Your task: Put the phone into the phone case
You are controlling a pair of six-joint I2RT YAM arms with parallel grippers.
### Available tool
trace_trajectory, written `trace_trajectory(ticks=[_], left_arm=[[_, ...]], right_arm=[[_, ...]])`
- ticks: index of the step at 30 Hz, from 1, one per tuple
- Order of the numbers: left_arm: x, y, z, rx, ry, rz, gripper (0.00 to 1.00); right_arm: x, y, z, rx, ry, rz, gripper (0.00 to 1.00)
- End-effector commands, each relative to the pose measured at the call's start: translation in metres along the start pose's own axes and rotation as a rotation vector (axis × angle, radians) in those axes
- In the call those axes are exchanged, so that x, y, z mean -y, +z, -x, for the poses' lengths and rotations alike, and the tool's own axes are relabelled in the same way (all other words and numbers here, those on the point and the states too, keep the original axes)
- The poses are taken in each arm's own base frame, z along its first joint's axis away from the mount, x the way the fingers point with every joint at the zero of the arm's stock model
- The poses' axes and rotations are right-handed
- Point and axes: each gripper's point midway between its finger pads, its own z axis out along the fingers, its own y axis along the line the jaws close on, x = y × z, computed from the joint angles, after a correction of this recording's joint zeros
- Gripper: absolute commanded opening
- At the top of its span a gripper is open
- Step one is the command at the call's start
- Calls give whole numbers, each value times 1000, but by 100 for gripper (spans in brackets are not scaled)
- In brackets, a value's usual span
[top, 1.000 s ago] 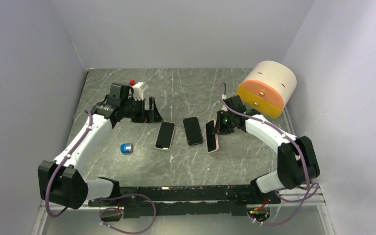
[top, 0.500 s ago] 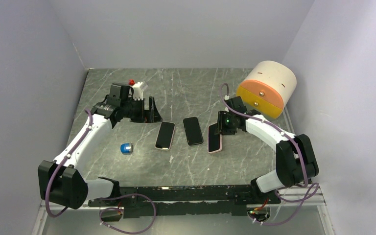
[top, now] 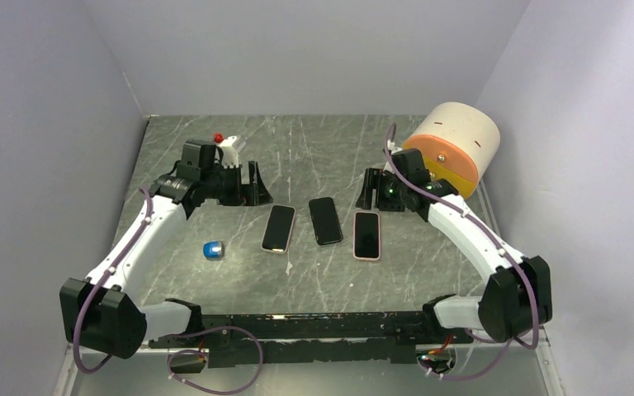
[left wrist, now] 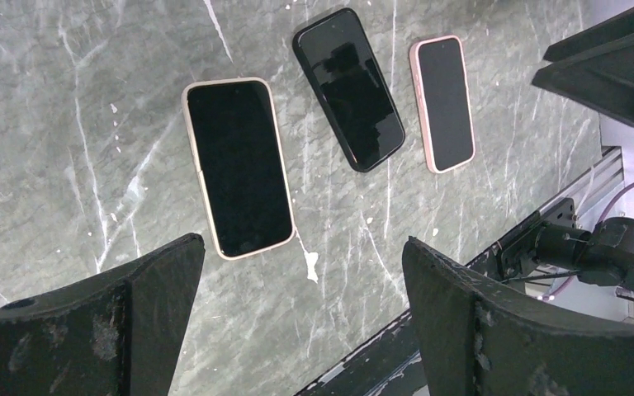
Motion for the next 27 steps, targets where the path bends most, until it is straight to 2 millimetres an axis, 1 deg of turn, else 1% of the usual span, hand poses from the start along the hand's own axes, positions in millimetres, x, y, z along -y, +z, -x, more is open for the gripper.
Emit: trace_trajectory(ticks=[1,3,5,6,11,15,18,21,24,27], left_arm=[[14,-20,26,117,14,-12,94],[19,-26,32,143,14,-14,94],[23,-33,39,173,20,-16,94],[26,-37,42,186,21,-15,94],[41,-62,59,255,27,-27,94],[52,-76,68,303,31,-48,94],[56,-85,72,340,33,-52,94],[55,-90,73,359,39,-35,94],[49,-89,70,363,40,-13,94],[51,-89,70,363,43,-21,94]], right_arm=[[-26,-38,39,126,-26,75,73],[-33,-53,50,184,-29,95,83],[-40,-70,61,247,-30,114,97],[-43,-78,67,283,-32,126,99],[-56,-124,92,443,-18,160,99],[-59,-150,105,552,21,172,99],[-56,-158,107,615,40,179,99],[-55,-163,106,658,49,193,99],[-59,-164,103,669,52,226,99],[-60,-161,101,659,59,239,99]])
